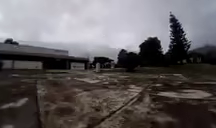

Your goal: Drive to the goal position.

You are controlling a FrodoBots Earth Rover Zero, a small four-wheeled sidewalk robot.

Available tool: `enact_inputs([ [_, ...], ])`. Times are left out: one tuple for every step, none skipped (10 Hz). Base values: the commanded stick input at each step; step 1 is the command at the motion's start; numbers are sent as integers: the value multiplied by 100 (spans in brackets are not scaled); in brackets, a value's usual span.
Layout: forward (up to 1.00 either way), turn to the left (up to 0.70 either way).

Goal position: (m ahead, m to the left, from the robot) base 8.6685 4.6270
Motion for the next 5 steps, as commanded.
enact_inputs([
  [70, 0],
  [70, 0],
  [70, 0],
  [70, 0],
  [70, 0],
])
